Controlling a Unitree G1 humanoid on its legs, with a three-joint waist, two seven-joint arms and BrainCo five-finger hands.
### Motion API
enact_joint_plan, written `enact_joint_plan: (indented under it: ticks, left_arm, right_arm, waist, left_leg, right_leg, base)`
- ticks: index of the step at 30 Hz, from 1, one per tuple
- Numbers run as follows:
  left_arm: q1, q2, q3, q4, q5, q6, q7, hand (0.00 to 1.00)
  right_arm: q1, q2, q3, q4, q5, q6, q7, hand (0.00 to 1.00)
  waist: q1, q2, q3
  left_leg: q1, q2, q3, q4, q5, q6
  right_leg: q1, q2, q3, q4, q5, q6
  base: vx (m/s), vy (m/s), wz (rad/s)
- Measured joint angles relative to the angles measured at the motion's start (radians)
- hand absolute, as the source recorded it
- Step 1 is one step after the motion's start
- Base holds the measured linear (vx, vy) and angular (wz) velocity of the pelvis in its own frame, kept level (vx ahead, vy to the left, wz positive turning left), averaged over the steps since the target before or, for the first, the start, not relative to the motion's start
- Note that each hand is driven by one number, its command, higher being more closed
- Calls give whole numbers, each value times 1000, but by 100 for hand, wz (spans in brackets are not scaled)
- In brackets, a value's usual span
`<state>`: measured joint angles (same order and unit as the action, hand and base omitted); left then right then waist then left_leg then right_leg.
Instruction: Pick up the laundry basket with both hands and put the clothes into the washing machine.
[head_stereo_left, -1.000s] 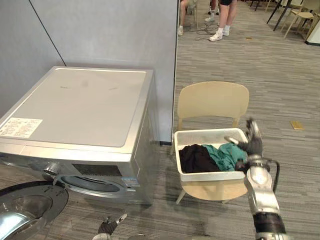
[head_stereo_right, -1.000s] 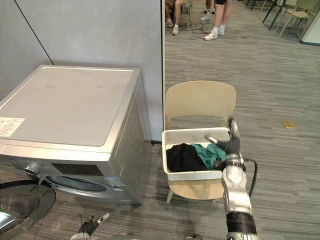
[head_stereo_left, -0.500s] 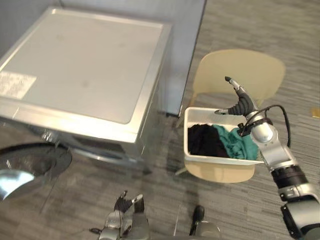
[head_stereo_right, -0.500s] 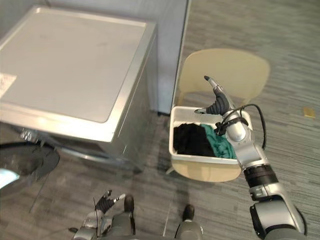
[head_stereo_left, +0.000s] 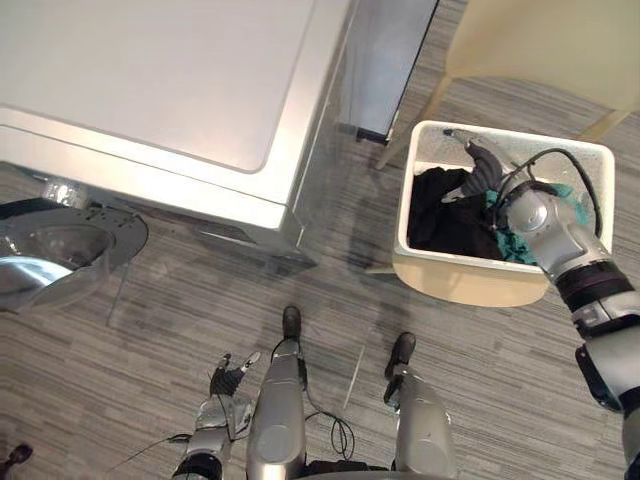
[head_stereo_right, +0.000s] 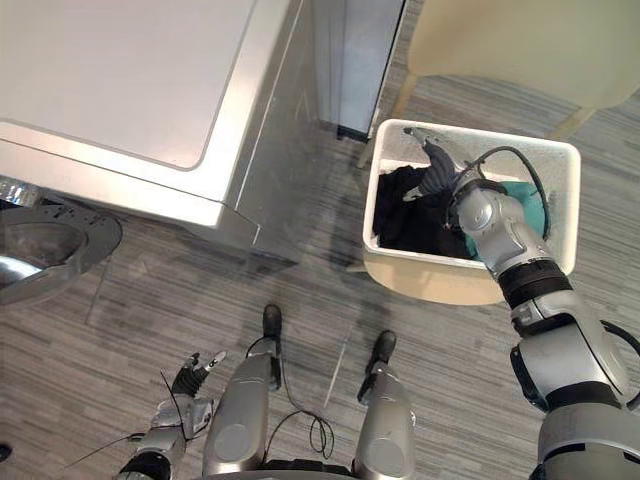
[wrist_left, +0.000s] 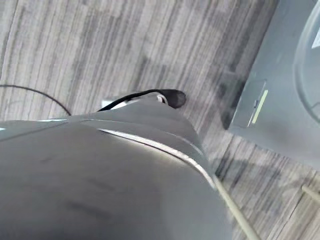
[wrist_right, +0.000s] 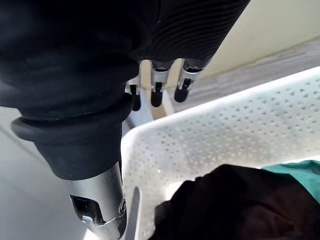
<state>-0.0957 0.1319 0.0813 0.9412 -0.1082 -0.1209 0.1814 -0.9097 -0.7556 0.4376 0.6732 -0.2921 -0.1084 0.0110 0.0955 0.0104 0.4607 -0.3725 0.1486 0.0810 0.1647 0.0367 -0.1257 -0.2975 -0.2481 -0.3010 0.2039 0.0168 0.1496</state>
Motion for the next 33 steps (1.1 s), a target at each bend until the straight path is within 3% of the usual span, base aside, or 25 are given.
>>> enact_joint_plan:
  ticks: [12,19,30,31,33]
  left_arm:
    - [-44,-33,-1,-28,-8,-16,24,0]
    - [-80,-44,0,-28,-19,-19,38,0]
    - [-103,-100,43,-142,-38,-20,45,0]
    - [-103,-103,46,-157,-39,-20,45,0]
    - [-103,-107,55,-166,-39,-20,54,0]
  right_arm:
    - [-40,2,-59,101,-32,34,-96,0]
    - [-47,2,-61,131,-32,40,-105,0]
    - [-44,8,-88,114,-31,49,-144,0]
    - [-45,8,-90,102,-32,51,-149,100]
    - [-52,10,-97,85,-33,51,-166,100]
  waist:
    - [1,19,16]
    - [4,27,20]
    - [31,28,21]
    - [32,28,21]
    - [36,28,21]
  left_leg:
    - [-95,-10,-3,-26,36,6]
    - [-180,-11,-25,-27,54,6]
    - [-332,8,-56,-27,81,-2]
    - [-349,10,-60,-26,85,-5]
    - [-367,12,-66,-26,90,-7]
  right_leg:
    - [-116,-11,2,27,-3,-6]
    - [-198,-14,-11,47,-3,-6]
    - [-336,-18,-54,100,-16,-26]
    - [-354,-20,-57,107,-18,-31]
    - [-370,-20,-62,115,-21,-34]
  base:
    - [-8,-2,1]
    - [-1,-22,7]
    - [-2,-35,8]
    - [-5,-35,8]
    - [0,-38,4]
